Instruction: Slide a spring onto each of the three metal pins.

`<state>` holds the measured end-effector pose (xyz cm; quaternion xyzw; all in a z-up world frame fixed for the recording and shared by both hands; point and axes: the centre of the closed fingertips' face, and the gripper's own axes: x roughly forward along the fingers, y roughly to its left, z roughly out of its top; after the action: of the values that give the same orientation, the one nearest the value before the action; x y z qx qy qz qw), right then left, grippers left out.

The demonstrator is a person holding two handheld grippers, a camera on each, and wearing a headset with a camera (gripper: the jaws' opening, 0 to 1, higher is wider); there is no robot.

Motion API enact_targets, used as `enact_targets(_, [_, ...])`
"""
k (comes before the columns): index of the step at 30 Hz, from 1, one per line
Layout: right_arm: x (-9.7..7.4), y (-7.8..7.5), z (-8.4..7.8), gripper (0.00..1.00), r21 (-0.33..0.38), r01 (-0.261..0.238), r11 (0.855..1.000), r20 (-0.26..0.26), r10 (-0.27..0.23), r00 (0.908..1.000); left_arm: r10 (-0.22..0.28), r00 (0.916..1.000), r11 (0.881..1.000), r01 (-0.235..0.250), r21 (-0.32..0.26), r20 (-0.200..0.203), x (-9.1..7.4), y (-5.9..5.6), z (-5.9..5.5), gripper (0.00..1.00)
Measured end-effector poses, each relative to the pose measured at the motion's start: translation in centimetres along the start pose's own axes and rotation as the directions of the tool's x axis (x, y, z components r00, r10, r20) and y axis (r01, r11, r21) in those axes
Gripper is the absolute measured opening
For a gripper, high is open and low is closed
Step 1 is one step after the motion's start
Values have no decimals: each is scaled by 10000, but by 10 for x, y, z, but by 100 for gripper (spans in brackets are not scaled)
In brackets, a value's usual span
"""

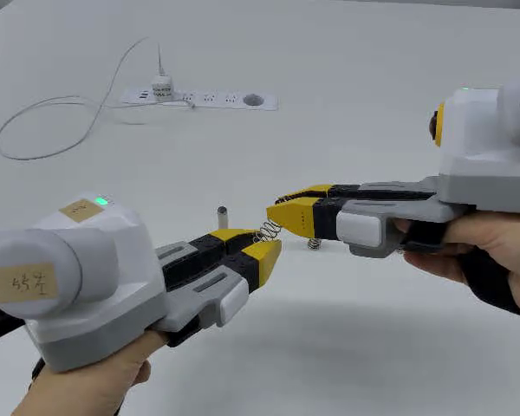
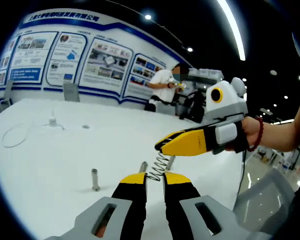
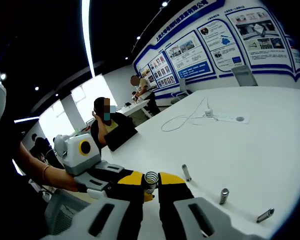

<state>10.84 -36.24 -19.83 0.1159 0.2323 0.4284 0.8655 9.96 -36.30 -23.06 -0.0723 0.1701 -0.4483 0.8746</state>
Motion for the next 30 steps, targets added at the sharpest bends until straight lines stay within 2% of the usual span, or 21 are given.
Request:
enact_targets(4, [0,-2,4,11,-22,128,9999,169,-127,9998,76,9994,9980,-55,629,-327,0,0,-4,16])
enact_targets(8, [-1,-6,8,11,-250,350,9991,205,-345,9992,88,9991,9970,-56,768,-413,-2,1,-6,24])
enact_targets(12, [2,-8,9,11,-667,508,9965,125,-501,9987,348,9952,9920,-233,1240,-914,-4,5,-13,36])
enact_targets(16, [7,-11,14,11,-1026,698,9923,211,-680,9975,479,9953,9898,-360,1380,-844,-5,7,-12,48])
enact_targets(21, [16,-15,18,11,-1322,866,9874,320,-831,9960,665,9942,9859,-524,1591,-848,-7,11,-11,58])
enact_targets(30, [34,-23,19,11,-1624,1236,9789,469,-1175,9920,898,9916,9805,-716,1830,-934,-11,19,-13,78])
